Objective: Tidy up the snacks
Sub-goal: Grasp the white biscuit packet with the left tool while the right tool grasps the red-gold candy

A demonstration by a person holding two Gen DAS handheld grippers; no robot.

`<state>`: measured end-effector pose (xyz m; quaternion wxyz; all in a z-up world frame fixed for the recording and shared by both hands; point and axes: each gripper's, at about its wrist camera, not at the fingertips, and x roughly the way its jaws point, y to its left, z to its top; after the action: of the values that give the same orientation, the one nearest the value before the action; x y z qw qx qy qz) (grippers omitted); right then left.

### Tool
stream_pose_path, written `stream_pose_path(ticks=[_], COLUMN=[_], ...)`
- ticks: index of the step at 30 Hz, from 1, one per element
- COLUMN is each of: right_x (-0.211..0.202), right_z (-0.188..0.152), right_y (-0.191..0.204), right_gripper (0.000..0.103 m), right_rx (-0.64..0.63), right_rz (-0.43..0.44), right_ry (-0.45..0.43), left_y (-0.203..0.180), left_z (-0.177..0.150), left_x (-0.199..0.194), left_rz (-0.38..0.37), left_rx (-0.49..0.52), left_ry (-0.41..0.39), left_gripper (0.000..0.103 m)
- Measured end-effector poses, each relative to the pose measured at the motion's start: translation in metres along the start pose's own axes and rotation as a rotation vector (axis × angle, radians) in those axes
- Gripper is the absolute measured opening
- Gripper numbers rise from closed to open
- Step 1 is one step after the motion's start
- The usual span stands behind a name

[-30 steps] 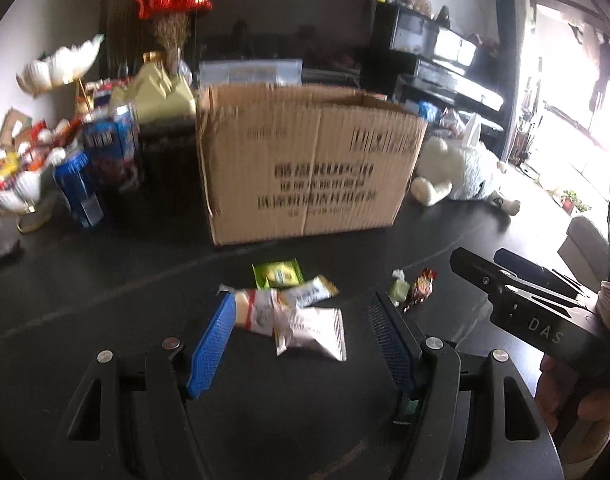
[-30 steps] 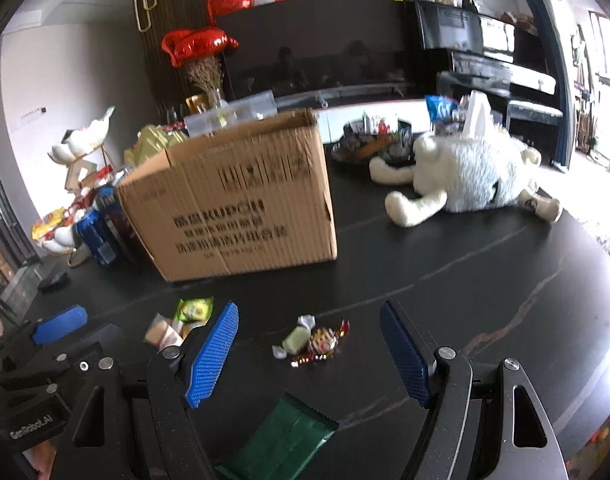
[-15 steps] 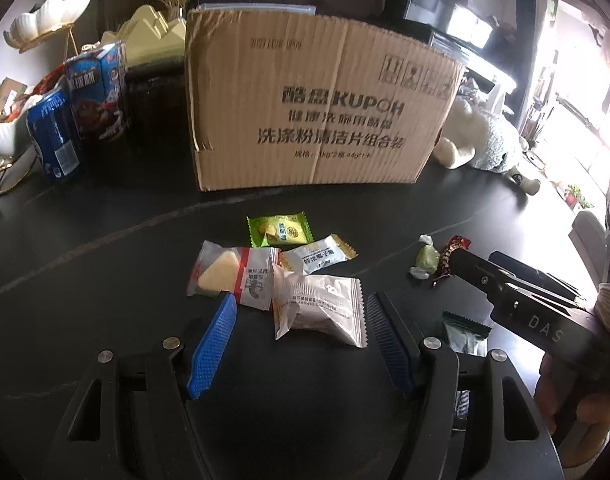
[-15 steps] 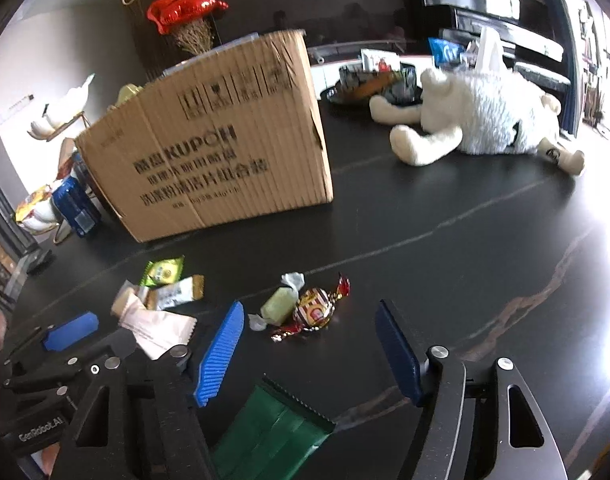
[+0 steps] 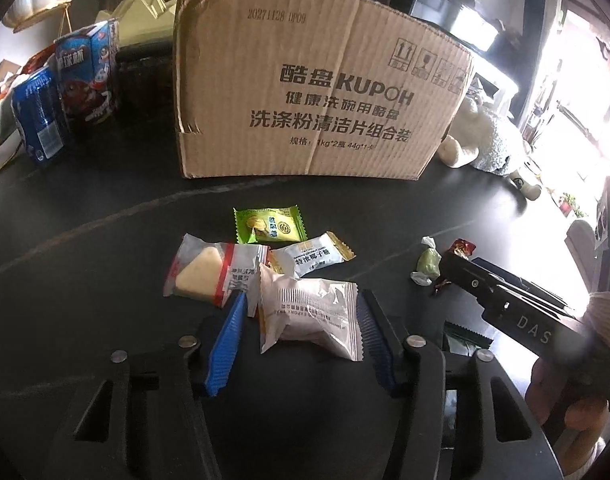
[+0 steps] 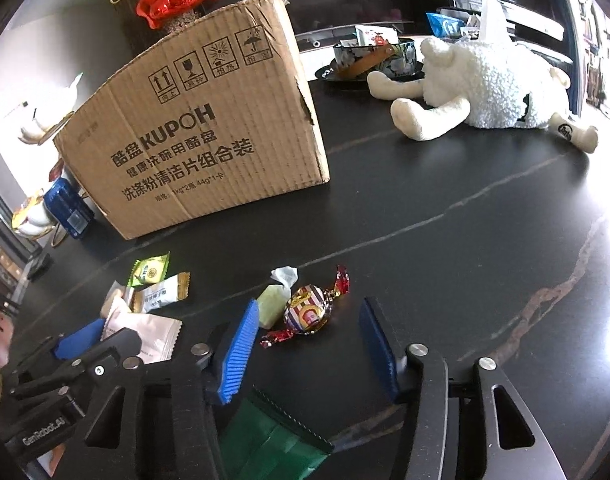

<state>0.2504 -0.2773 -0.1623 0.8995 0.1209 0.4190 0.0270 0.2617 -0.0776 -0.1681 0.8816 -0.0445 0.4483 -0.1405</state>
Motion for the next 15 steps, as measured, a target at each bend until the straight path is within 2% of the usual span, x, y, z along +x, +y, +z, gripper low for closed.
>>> stream_pose_path(ticks=[7, 13, 15], right_x=[0.0021, 0.0031, 0.0028], right_z=[0.0008, -0.0002, -0.0007], right_y=[-0.003, -0.002, -0.002], right_gripper=[0.043, 0.026, 0.026], right_rx=[0.009, 0.007, 0.005], right_rz=[0.0, 0.009, 0.01], right_ry=[0.003, 0.013, 0.012], left_y=[-0.0014, -0.0038, -0.0052], left_z=[-0.0009, -0.0025, -0.0022], left_x=[0.0069, 0.0088, 0.0077], left_rz=[-0.019, -0.043, -0.048], left_rx=[-0.011, -0.017, -0.021], left_ry=[0.023, 0.034, 0.032], left_gripper=[0.038, 0.034, 0.032])
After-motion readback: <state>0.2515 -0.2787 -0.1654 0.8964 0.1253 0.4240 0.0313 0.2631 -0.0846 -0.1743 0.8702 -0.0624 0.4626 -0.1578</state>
